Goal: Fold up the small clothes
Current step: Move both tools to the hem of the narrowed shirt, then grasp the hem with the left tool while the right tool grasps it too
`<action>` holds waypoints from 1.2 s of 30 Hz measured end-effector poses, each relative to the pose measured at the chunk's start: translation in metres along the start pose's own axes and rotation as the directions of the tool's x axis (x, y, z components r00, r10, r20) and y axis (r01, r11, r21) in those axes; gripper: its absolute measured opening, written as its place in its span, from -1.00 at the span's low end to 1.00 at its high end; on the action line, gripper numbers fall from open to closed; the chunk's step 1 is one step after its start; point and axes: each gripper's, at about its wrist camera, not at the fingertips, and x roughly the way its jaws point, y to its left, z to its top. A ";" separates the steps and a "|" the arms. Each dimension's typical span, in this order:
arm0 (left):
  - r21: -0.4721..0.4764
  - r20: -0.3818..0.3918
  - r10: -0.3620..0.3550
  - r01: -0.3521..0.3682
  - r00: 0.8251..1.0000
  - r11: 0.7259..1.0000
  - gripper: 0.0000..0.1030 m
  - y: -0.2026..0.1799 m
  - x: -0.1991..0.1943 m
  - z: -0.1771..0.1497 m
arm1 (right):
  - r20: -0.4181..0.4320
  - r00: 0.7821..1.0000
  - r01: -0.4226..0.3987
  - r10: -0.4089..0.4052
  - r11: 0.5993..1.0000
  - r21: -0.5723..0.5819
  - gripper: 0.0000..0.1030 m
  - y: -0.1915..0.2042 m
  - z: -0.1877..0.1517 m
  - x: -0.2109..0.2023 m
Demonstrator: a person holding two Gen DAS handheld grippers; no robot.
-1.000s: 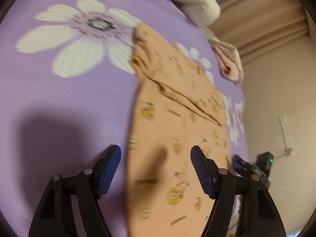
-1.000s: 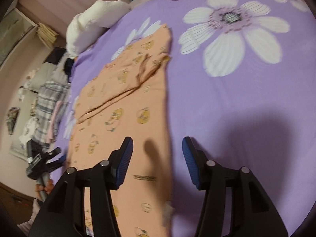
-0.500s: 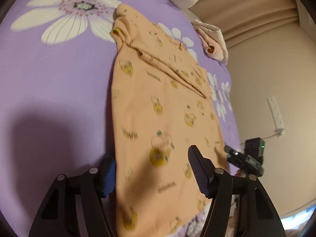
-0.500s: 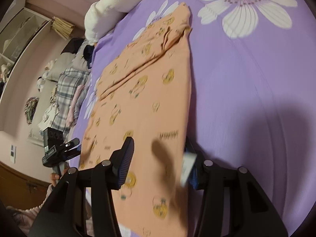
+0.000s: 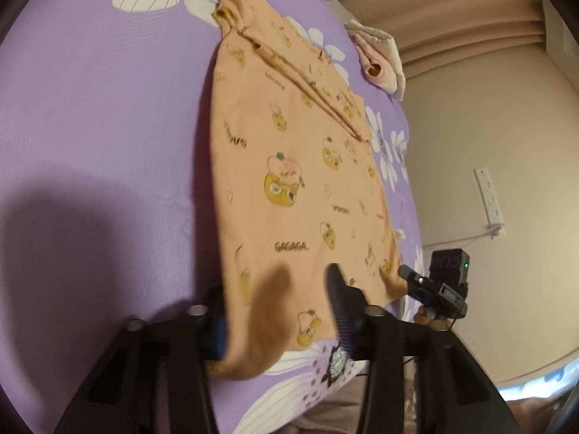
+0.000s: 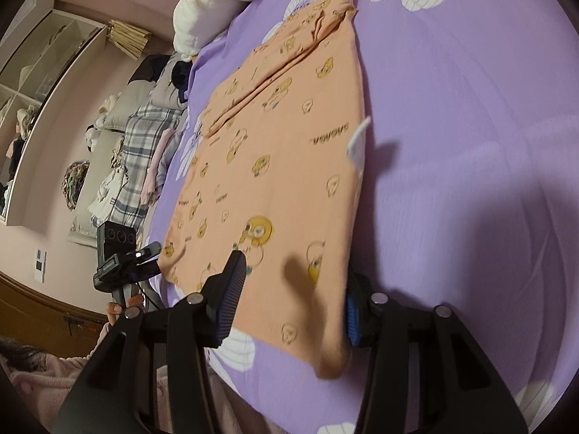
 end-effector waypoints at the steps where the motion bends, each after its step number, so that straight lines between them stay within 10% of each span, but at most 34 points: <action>1: -0.006 -0.001 0.000 0.000 1.000 1.000 -0.42 0.002 0.001 0.001 | -0.001 1.000 -0.006 0.006 1.000 -0.001 -0.08 0.001 0.000 0.002; 7: -0.041 0.000 0.006 -0.006 1.000 0.999 -0.93 0.005 0.008 0.013 | -0.010 0.999 0.052 -0.052 0.999 -0.015 -0.81 0.005 0.007 0.018; 22: 0.132 0.192 -0.164 0.140 0.968 0.981 -1.00 -0.060 -0.045 0.041 | 0.240 0.956 -0.130 0.165 0.979 -0.156 -0.91 0.068 0.041 -0.029; 36: 0.287 0.222 -0.196 0.129 0.955 0.949 -1.00 -0.100 -0.066 0.034 | 0.326 0.921 -0.129 0.213 0.957 -0.261 -0.92 0.091 0.040 -0.062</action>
